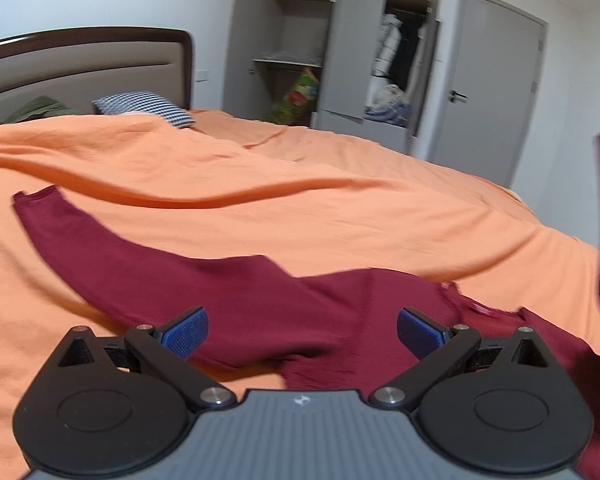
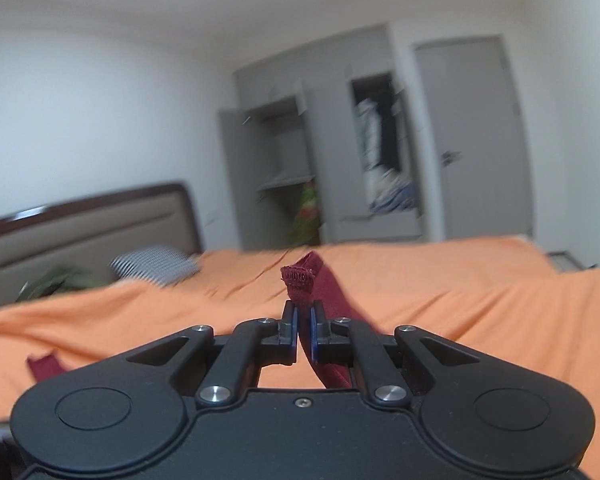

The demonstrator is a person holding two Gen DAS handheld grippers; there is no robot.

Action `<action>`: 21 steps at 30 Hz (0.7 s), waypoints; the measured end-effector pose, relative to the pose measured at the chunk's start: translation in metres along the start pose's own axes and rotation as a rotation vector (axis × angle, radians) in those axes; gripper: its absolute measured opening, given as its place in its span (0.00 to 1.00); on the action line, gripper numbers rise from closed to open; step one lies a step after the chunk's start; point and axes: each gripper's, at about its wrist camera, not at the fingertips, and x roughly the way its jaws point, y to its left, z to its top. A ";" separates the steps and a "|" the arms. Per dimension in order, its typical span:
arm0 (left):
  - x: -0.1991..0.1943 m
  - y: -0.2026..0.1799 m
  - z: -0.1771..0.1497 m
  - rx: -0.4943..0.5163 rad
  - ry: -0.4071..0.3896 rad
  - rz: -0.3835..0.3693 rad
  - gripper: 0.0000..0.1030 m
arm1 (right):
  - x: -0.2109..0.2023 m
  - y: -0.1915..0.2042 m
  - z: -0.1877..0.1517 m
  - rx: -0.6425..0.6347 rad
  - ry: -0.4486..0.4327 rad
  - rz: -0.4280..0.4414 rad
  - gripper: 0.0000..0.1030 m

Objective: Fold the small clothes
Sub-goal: 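Carry the held sleeve across the shirt body and open the right gripper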

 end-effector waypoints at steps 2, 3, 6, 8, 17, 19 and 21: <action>0.000 0.013 0.000 -0.017 0.001 0.023 1.00 | 0.021 0.031 -0.017 -0.030 0.046 0.020 0.06; 0.000 0.020 0.000 -0.024 0.001 0.032 1.00 | 0.029 0.045 -0.026 -0.046 0.068 0.030 0.06; 0.000 0.038 -0.002 -0.041 0.005 0.065 1.00 | 0.050 0.081 -0.054 -0.106 0.123 0.040 0.06; 0.001 0.048 -0.003 -0.053 0.008 0.079 1.00 | 0.061 0.096 -0.071 -0.119 0.166 0.042 0.06; 0.007 0.063 -0.007 -0.082 0.020 0.109 1.00 | 0.072 0.135 -0.134 -0.161 0.313 0.093 0.13; 0.007 0.063 -0.007 -0.083 0.019 0.102 1.00 | 0.081 0.139 -0.143 -0.183 0.339 0.093 0.21; 0.010 0.060 -0.008 -0.083 0.022 0.099 1.00 | 0.082 0.133 -0.149 -0.175 0.363 0.109 0.36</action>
